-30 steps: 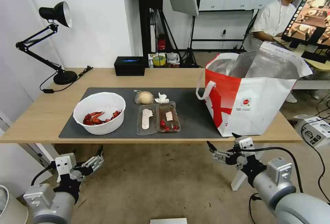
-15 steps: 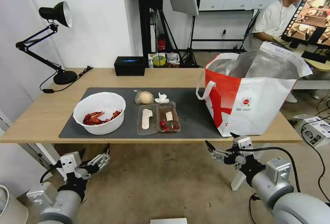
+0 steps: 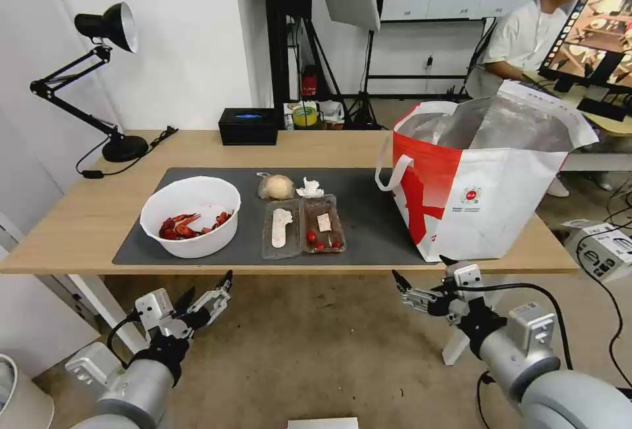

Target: Pick up the trash from the table and place it into the takeout bag.

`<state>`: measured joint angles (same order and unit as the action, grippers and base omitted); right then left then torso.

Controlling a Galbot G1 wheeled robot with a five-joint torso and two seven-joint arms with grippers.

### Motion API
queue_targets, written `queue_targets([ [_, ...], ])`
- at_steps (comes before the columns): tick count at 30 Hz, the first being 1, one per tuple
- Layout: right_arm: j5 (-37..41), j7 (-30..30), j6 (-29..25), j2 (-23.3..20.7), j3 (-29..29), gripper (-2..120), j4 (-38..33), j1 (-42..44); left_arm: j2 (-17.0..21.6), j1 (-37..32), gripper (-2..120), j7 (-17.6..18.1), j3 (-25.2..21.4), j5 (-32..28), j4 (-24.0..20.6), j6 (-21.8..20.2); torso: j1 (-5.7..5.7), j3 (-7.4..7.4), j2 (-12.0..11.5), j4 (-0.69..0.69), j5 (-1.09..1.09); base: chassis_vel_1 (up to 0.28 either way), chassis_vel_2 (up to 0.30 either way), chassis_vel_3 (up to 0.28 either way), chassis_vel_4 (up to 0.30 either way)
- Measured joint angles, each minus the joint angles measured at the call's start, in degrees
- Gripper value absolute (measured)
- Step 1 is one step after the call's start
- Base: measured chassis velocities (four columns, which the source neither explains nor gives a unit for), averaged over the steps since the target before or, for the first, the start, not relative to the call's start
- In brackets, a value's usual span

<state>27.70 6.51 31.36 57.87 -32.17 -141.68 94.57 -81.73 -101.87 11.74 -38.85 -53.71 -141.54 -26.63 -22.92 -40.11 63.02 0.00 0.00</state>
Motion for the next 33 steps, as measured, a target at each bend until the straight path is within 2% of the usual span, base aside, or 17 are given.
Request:
queue_targets([
  [4,-0.02,0.0,-0.01,0.0,0.07,100,0.12,-0.03,-0.04,0.45,100,0.99,0.1,-2.76,-0.04,-0.29,0.0,0.0,0.0,0.0,0.0,0.0,0.0,0.0,0.0],
  [18,-0.14,0.0,-0.02,0.02,0.47,100,0.14,0.16,-1.85,2.13,100,6.92,1.4,-20.43,-1.39,-0.48,0.0,0.0,0.0,0.0,0.0,0.0,0.0,0.0,0.0],
  [25,-0.17,-0.01,-0.02,0.01,0.69,100,0.1,0.23,-2.95,2.33,100,8.87,1.62,-25.6,-1.72,-0.47,0.0,0.0,0.0,0.0,0.0,0.0,0.0,0.0,0.0],
  [33,-0.18,-0.02,-0.02,-0.05,0.79,100,0.1,0.27,-4.15,2.54,100,9.95,1.85,-28.33,-1.74,-0.3,0.0,0.0,0.0,0.0,0.0,0.0,0.0,0.0,0.0],
])
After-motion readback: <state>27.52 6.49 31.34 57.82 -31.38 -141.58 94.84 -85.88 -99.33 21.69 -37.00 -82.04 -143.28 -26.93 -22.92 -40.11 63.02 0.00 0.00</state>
